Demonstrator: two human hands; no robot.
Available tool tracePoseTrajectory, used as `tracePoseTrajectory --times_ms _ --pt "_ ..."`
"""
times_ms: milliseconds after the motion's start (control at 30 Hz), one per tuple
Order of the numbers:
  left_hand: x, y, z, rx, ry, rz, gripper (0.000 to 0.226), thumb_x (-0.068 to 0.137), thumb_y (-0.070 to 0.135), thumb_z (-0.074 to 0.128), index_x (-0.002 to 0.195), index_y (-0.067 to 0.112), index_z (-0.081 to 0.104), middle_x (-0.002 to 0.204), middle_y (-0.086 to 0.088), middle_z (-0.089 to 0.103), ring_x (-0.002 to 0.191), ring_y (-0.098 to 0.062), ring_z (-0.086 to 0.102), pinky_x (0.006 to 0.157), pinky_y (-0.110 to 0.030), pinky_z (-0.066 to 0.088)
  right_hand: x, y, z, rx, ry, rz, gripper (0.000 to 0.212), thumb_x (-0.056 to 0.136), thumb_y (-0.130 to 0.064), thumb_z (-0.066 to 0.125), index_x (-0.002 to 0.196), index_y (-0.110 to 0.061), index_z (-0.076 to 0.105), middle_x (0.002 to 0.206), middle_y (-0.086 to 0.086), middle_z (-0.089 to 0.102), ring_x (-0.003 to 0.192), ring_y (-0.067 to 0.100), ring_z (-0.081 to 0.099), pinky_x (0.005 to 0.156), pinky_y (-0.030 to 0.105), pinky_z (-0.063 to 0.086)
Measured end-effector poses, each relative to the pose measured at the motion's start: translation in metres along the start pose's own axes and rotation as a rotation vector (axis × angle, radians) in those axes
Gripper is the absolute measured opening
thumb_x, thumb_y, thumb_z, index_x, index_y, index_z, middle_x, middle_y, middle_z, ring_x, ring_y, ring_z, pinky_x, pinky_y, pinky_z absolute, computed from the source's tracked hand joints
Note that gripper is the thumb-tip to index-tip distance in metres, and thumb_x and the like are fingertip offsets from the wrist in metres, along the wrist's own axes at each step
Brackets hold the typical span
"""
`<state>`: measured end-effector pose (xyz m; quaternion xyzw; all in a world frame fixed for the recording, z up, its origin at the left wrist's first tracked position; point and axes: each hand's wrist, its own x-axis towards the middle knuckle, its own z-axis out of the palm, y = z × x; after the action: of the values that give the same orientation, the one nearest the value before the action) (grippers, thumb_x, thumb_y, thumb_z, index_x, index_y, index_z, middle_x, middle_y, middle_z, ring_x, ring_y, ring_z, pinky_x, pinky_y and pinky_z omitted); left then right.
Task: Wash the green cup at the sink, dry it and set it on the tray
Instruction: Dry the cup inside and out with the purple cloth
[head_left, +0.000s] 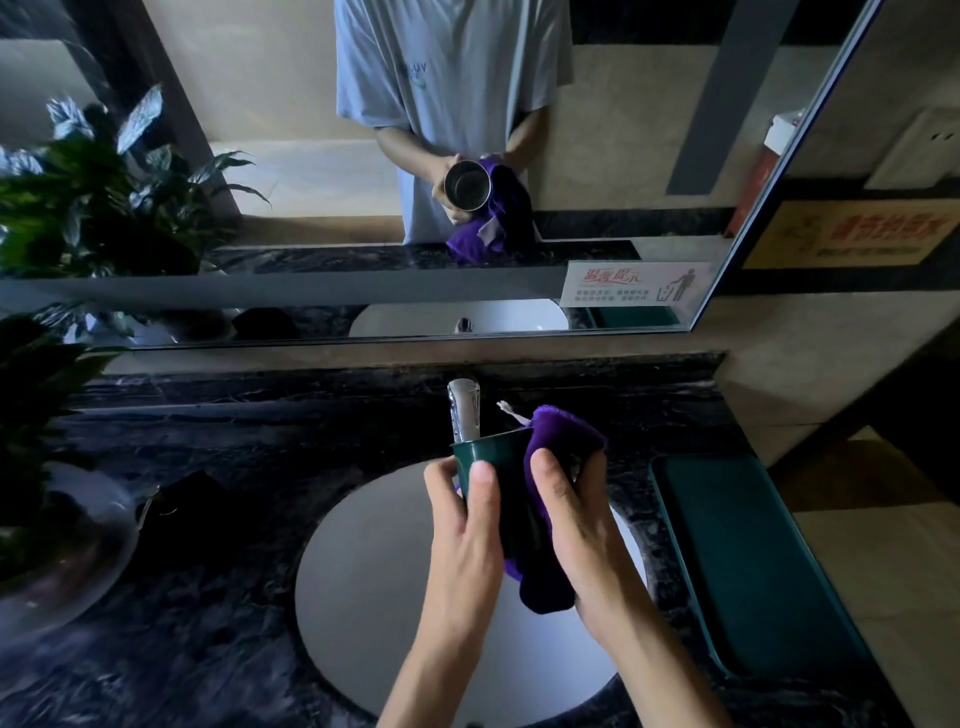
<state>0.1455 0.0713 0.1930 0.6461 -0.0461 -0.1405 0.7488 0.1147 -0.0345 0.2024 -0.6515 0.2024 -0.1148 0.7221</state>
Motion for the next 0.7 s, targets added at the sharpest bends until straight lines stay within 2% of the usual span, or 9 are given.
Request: tracePoseTrajectory --times_ms 67,167,267,367,433,467,567,633,700 --pt "0.001 0.003 0.0 -0.006 -0.018 -0.019 0.049 0.093 0.059 0.039 0.112 0.014 0.048 0.085 0.01 0.057 0.069 0.003 0.056 0.07 -0.015 0.049 0.004 0.005 -0.001 0.002 0.021 0.017 0.017 0.104 -0.045 0.043 0.119 -0.044 0.051 0.1 -0.034 0.068 0.089 -0.023 0.061 0.085 0.022 0.049" --pt "0.008 0.002 0.0 -0.101 0.03 -0.082 0.048 0.099 0.06 0.05 0.118 0.016 0.058 0.089 0.006 0.068 0.08 -0.012 0.06 0.078 -0.036 0.048 0.002 0.011 0.001 0.022 -0.006 -0.049 0.027 0.108 -0.033 0.041 0.126 -0.047 0.056 0.115 -0.036 0.067 0.111 -0.016 0.059 0.092 0.015 0.046" --pt "0.011 0.001 -0.003 -0.17 0.044 -0.115 0.042 0.101 0.05 0.051 0.119 0.015 0.065 0.104 -0.023 0.069 0.088 -0.024 0.064 0.078 -0.042 0.053 -0.008 0.013 0.007 -0.059 -0.121 -0.108 0.036 0.104 -0.034 0.052 0.136 -0.05 0.048 0.123 -0.037 0.064 0.119 -0.008 0.06 0.097 0.019 0.049" --pt "0.007 -0.001 -0.008 -0.073 -0.033 -0.029 0.045 0.095 0.055 0.054 0.117 0.017 0.065 0.104 -0.025 0.067 0.087 -0.026 0.063 0.077 -0.049 0.054 -0.01 0.012 0.008 -0.094 -0.11 -0.147 0.041 0.104 -0.025 0.053 0.135 -0.047 0.04 0.123 -0.034 0.064 0.113 -0.019 0.058 0.086 0.004 0.045" --pt "0.005 0.0 -0.011 -0.009 -0.089 0.015 0.053 0.088 0.058 0.057 0.121 0.017 0.064 0.105 -0.021 0.069 0.088 -0.021 0.066 0.074 -0.039 0.056 -0.006 0.011 0.008 0.009 -0.06 -0.089 0.032 0.107 -0.028 0.047 0.133 -0.045 0.044 0.118 -0.024 0.067 0.102 -0.015 0.064 0.076 0.01 0.052" --pt "0.003 0.0 -0.012 0.003 -0.111 0.015 0.056 0.085 0.058 0.06 0.122 0.017 0.064 0.103 -0.014 0.072 0.089 -0.017 0.068 0.072 -0.03 0.057 -0.004 0.011 0.007 0.097 -0.052 -0.038 0.028 0.107 -0.038 0.045 0.133 -0.045 0.05 0.119 -0.021 0.069 0.107 -0.008 0.066 0.08 0.017 0.055" --pt "-0.001 -0.005 -0.013 -0.002 -0.149 -0.048 0.059 0.077 0.06 0.069 0.12 0.02 0.069 0.103 0.002 0.078 0.095 -0.016 0.074 0.075 -0.028 0.056 -0.002 0.015 -0.003 0.49 -0.091 0.302 0.057 0.092 -0.069 0.051 0.129 -0.029 0.065 0.13 0.003 0.069 0.123 0.033 0.063 0.096 0.049 0.044" --pt "-0.005 -0.007 -0.014 -0.058 -0.124 -0.105 0.055 0.077 0.059 0.069 0.118 0.022 0.072 0.111 -0.003 0.08 0.105 -0.022 0.075 0.083 -0.035 0.058 -0.006 0.013 -0.009 0.697 -0.105 0.407 0.055 0.09 -0.059 0.062 0.125 -0.017 0.064 0.126 0.012 0.057 0.117 0.036 0.054 0.096 0.052 0.037" --pt "-0.01 -0.009 -0.016 -0.118 -0.108 -0.159 0.05 0.084 0.055 0.068 0.119 0.02 0.072 0.115 -0.006 0.08 0.109 -0.023 0.075 0.088 -0.037 0.058 -0.01 0.009 -0.016 0.804 -0.077 0.425 0.042 0.093 -0.036 0.063 0.129 -0.018 0.055 0.131 0.007 0.044 0.124 0.029 0.042 0.112 0.044 0.029"
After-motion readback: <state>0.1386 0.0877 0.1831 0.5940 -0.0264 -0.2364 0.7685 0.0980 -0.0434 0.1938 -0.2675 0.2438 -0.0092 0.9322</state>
